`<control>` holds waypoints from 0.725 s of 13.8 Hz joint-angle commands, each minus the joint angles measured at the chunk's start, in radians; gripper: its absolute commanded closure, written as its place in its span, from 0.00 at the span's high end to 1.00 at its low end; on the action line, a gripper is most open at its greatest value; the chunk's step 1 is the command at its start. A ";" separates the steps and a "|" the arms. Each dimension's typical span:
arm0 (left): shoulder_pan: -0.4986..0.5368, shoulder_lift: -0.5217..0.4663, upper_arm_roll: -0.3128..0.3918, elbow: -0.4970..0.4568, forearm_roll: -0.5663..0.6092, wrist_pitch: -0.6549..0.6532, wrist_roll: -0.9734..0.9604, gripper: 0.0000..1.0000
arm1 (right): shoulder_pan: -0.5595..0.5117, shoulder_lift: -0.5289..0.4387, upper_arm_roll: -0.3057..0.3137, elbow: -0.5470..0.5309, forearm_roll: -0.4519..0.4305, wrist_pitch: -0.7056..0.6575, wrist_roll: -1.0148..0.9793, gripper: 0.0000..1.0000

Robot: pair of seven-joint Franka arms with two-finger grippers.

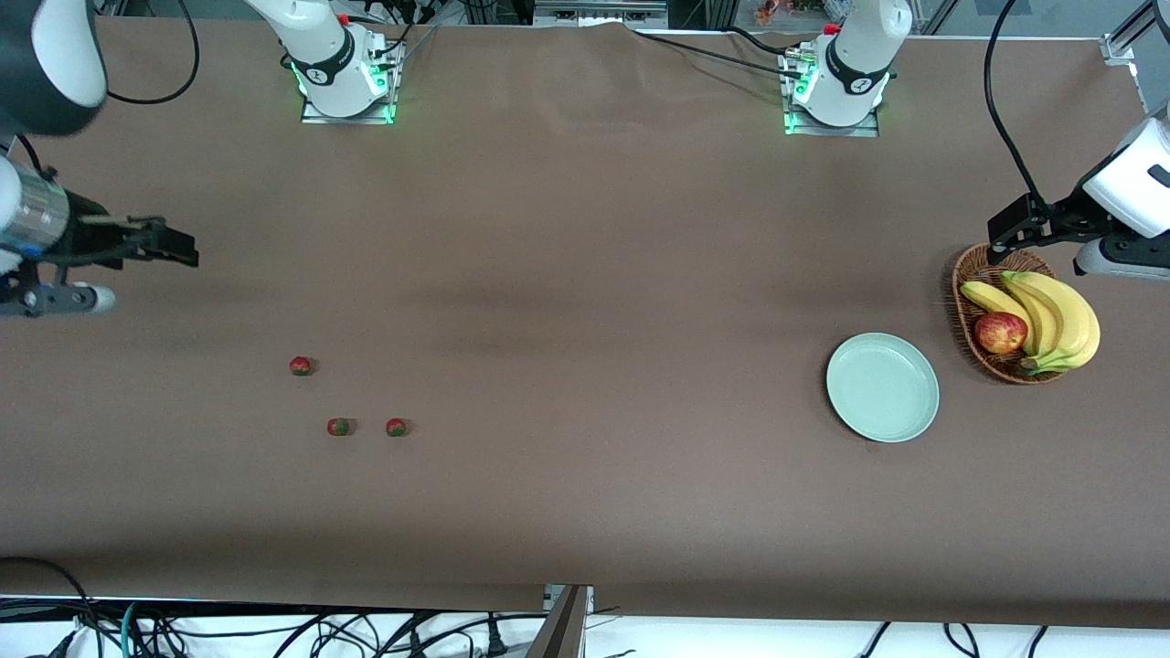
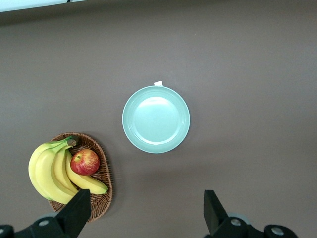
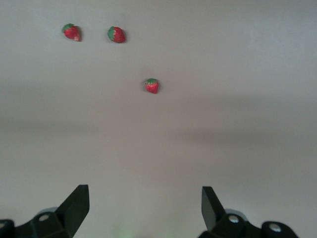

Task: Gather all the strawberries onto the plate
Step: 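Reach the right gripper down to the nearest strawberry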

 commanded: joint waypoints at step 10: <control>0.001 0.012 0.001 0.030 -0.014 -0.024 -0.002 1.00 | 0.043 0.372 0.015 0.019 -0.011 0.457 0.000 1.00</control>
